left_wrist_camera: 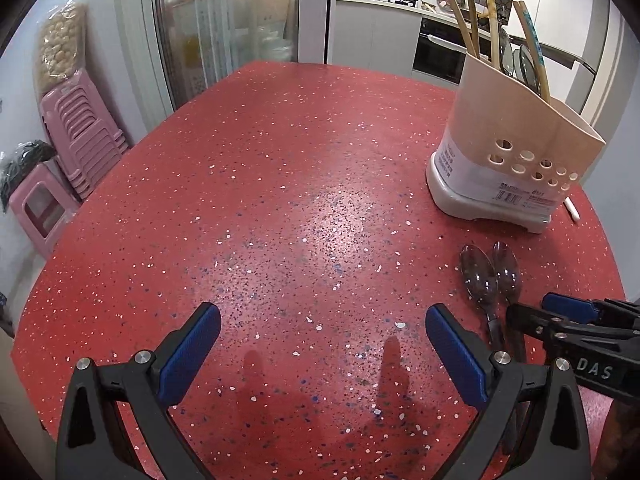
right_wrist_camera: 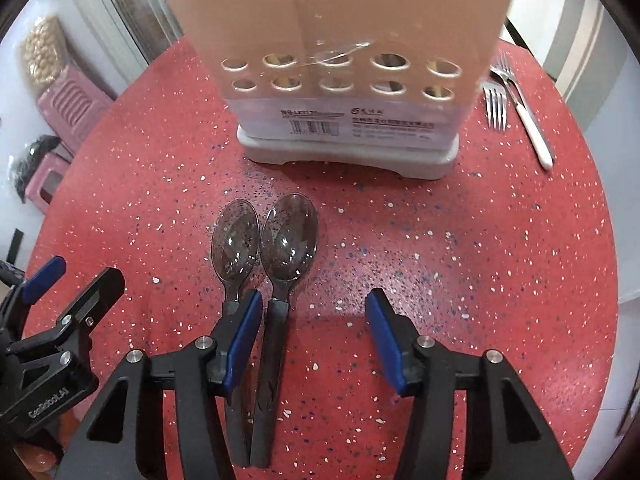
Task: Organize utensils
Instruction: 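Grasp a dark-handled spoon with the right tool and lift it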
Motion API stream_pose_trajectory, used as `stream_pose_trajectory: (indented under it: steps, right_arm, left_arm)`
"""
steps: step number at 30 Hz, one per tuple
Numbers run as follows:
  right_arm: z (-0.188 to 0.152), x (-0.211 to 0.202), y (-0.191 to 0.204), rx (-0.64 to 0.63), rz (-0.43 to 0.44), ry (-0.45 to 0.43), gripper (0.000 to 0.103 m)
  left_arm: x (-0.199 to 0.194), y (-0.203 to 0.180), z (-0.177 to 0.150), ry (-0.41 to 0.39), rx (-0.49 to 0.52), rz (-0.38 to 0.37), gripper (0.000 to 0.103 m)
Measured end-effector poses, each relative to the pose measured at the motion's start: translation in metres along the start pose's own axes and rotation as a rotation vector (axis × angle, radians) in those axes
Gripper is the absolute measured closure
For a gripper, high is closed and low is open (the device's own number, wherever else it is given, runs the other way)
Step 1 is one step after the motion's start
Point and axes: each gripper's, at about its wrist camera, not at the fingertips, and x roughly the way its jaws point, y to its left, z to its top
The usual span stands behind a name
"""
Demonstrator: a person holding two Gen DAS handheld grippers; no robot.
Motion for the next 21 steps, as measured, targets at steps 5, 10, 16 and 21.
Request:
stream_pose_trajectory:
  steps: [5, 10, 16, 21]
  right_arm:
    - [0.007, 0.006, 0.022, -0.05, -0.052, 0.003, 0.05]
    - [0.011, 0.01, 0.032, -0.082, -0.08, -0.004, 0.067]
    - [0.008, 0.007, 0.031, -0.074, -0.064, -0.012, 0.091]
    - [0.002, 0.005, 0.022, -0.063, -0.021, -0.027, 0.091]
  left_arm:
    - [0.002, 0.0, 0.002, 0.004, -0.001, 0.003, 0.0]
    - [0.002, 0.003, 0.003, 0.001, -0.008, -0.001, 0.0]
    - [0.005, 0.001, 0.005, 0.019, -0.018, 0.004, 0.0]
    - [0.006, -0.007, 0.006, 0.039, -0.019, -0.021, 0.0]
